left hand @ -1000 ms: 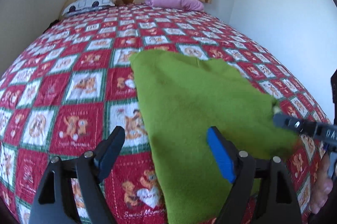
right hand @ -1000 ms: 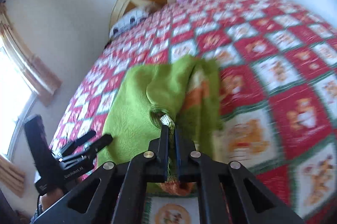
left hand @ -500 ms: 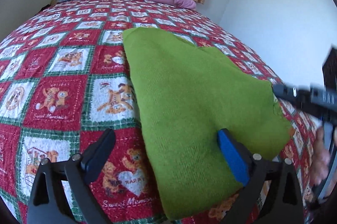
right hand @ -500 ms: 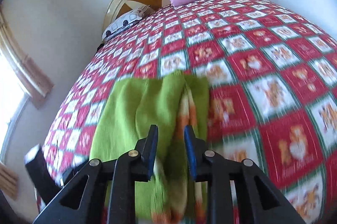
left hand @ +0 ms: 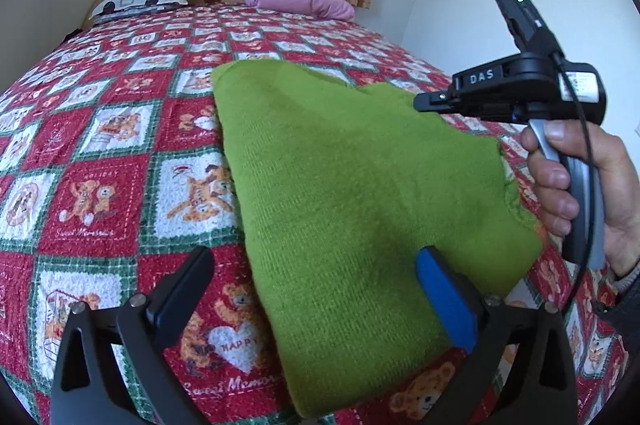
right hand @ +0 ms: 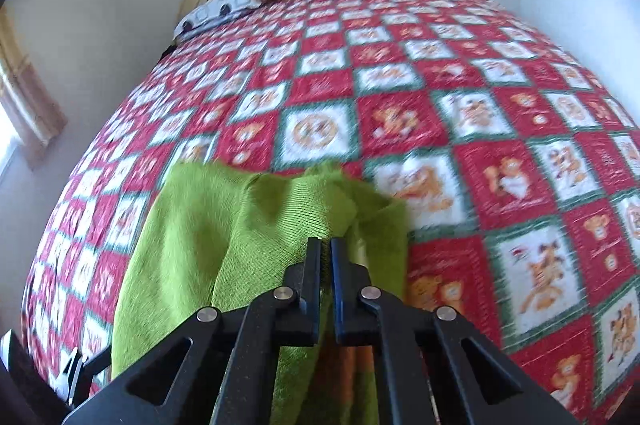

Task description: Fold small clothes

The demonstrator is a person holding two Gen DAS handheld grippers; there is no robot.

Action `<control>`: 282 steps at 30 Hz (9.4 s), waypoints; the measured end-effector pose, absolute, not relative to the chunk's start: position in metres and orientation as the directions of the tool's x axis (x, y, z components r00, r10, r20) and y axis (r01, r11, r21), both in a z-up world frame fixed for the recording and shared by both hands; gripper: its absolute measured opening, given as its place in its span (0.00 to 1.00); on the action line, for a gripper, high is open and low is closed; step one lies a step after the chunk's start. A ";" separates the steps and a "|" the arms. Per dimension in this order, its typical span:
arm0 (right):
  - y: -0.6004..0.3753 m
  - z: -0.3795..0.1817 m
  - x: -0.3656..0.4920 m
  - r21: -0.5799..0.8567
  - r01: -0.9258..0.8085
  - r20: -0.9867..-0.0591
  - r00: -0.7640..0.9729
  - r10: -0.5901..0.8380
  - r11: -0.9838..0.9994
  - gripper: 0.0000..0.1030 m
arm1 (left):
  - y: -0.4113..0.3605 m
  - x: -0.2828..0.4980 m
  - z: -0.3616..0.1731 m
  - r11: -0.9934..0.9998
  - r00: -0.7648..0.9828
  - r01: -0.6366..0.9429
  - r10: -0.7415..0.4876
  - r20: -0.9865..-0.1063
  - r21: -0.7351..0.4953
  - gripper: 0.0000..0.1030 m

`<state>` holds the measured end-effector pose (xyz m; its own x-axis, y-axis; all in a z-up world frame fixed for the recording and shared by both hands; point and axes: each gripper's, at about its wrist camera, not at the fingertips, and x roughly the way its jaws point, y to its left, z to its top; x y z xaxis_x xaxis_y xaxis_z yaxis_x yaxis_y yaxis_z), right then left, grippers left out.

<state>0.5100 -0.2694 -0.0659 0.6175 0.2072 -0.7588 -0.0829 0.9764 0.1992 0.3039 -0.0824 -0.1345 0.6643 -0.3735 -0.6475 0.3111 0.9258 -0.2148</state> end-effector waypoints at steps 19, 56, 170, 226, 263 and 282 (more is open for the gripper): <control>-0.299 -0.046 0.399 0.323 -0.179 -0.725 0.585 0.364 0.929 0.36 | -0.076 0.314 -0.144 0.898 0.591 0.306 -0.439 -0.677 -0.316 1.00; -0.262 -0.097 0.418 0.179 -0.288 -0.785 0.535 0.313 0.941 0.24 | -0.058 0.304 -0.116 0.934 0.724 0.210 -0.346 -0.597 -0.287 1.00; -0.023 -0.063 0.401 0.546 -0.531 -0.577 0.323 0.750 0.649 0.09 | 0.096 0.171 -0.049 0.991 0.781 0.090 -0.133 -0.611 -0.100 0.35; 0.153 -0.094 0.294 0.392 -0.796 -0.676 0.091 0.732 0.461 0.24 | 0.248 0.138 -0.129 0.956 0.707 -0.275 0.273 -0.653 0.102 0.76; 0.130 -0.084 0.258 0.334 -0.685 -0.699 0.281 0.658 0.648 0.62 | 0.237 0.115 -0.117 0.946 0.700 -0.320 0.278 -0.658 0.059 0.99; 0.076 -0.007 0.202 0.219 -0.663 -0.569 0.509 0.645 0.716 0.71 | 0.206 0.074 -0.047 0.945 0.820 -0.325 0.297 -0.490 0.029 1.00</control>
<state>0.2017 0.0755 -0.0066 0.5090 0.6454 -0.5695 -0.6629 0.7160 0.2189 0.0736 0.2059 -0.0474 0.8199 0.2967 -0.4896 -0.3246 0.9454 0.0293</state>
